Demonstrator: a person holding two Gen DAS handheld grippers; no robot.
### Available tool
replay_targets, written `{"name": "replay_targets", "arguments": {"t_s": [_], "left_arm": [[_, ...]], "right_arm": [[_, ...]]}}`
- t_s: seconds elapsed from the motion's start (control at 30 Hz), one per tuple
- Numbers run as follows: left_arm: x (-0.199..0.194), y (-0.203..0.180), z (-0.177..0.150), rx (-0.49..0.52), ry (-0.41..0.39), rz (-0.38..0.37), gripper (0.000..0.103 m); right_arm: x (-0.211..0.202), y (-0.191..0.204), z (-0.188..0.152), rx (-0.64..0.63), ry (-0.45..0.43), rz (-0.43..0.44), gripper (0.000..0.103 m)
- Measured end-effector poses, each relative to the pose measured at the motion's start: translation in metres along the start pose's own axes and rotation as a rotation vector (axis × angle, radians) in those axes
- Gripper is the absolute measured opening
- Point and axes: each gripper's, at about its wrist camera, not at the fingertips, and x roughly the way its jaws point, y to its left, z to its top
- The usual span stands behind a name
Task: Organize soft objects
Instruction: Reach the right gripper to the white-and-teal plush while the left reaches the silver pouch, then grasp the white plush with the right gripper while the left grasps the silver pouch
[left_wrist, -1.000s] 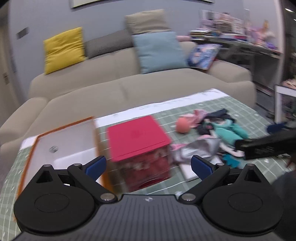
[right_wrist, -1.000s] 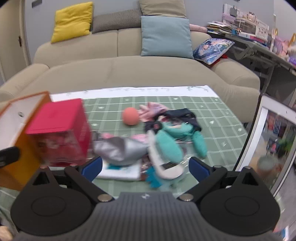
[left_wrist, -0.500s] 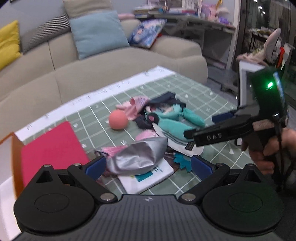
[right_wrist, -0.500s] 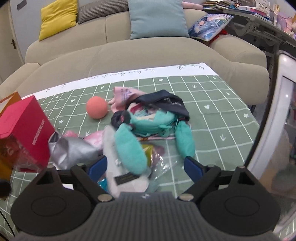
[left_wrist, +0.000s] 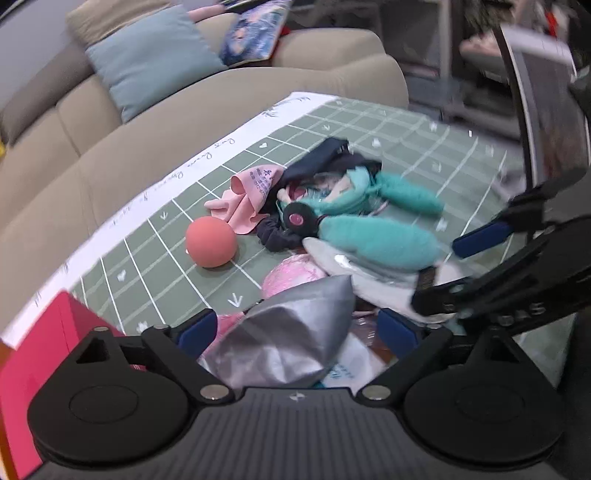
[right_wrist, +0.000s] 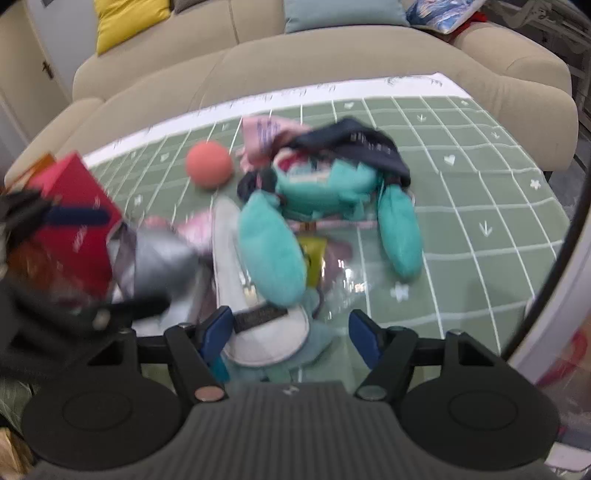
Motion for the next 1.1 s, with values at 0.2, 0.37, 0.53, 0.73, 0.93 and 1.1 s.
{"name": "replay_targets", "arguments": {"t_s": [0.2,0.37,0.53,0.73,0.93,1.1], "left_arm": [[0.013,0.016,-0.001,-0.014,0.021,-0.109,0.103],[0.021,0.029,-0.005,-0.099,0.098,-0.25,0.068],[0.026,0.026,-0.009,-0.074,0.097,-0.207,0.044],[0.021,0.028,-0.007,-0.107,0.124,-0.104,0.004],[0.022,0.031,-0.002,-0.217,0.226,-0.044,0.004],[0.013,0.03,-0.005,-0.27,0.245,-0.018,0.004]], "right_arm": [[0.013,-0.009,-0.005,0.037,0.039,0.083,0.071],[0.012,-0.019,-0.004,0.096,0.06,0.175,0.071],[0.013,-0.018,-0.005,0.102,0.08,0.192,0.066],[0.013,-0.005,-0.006,0.038,0.085,0.147,0.048],[0.008,0.006,-0.005,-0.023,0.088,0.083,0.044],[0.001,0.017,-0.007,-0.049,0.11,0.023,0.044]]}}
